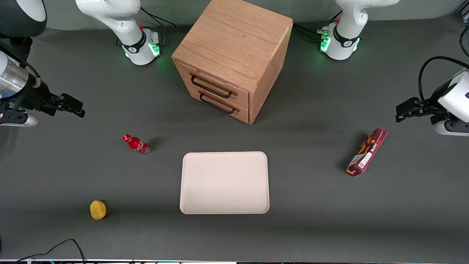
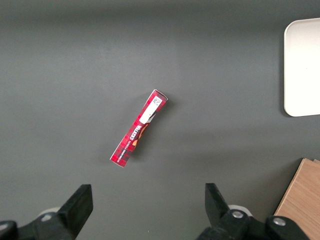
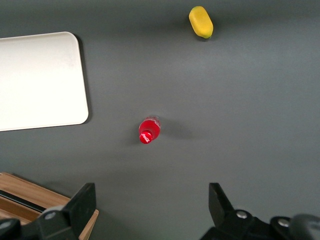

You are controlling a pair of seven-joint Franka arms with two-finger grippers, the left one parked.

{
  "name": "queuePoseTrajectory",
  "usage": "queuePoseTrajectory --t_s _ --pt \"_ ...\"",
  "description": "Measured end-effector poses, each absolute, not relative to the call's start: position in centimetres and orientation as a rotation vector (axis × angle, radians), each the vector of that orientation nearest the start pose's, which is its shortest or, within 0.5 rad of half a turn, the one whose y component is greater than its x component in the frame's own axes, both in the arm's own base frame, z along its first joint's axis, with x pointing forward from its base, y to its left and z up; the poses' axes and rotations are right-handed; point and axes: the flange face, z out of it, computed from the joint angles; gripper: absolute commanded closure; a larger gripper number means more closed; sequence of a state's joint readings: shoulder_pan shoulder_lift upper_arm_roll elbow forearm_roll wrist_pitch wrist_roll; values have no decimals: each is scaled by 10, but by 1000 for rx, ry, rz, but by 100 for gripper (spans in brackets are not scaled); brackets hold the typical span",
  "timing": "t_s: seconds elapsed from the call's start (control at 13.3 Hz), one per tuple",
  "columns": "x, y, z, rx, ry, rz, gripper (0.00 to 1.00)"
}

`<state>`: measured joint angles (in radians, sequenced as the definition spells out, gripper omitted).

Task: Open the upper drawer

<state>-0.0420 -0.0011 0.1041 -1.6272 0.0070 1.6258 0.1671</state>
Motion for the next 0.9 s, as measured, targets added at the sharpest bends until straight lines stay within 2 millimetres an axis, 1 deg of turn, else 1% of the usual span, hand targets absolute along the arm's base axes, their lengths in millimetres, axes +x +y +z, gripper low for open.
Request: queuePoseTrajectory --t_s 0.45,0.53,0.6,0.68,0.75,0.9 --pt "556 35 611 -3130 164 -4 0" --pt "556 38 612 -3130 153 -2 0" --pt "554 46 615 -3129 124 1 0" --pt "551 62 619 -3121 74 9 0" --pt "546 87 624 -3110 6 23 0" --pt "528 145 632 -3103 -164 70 0"
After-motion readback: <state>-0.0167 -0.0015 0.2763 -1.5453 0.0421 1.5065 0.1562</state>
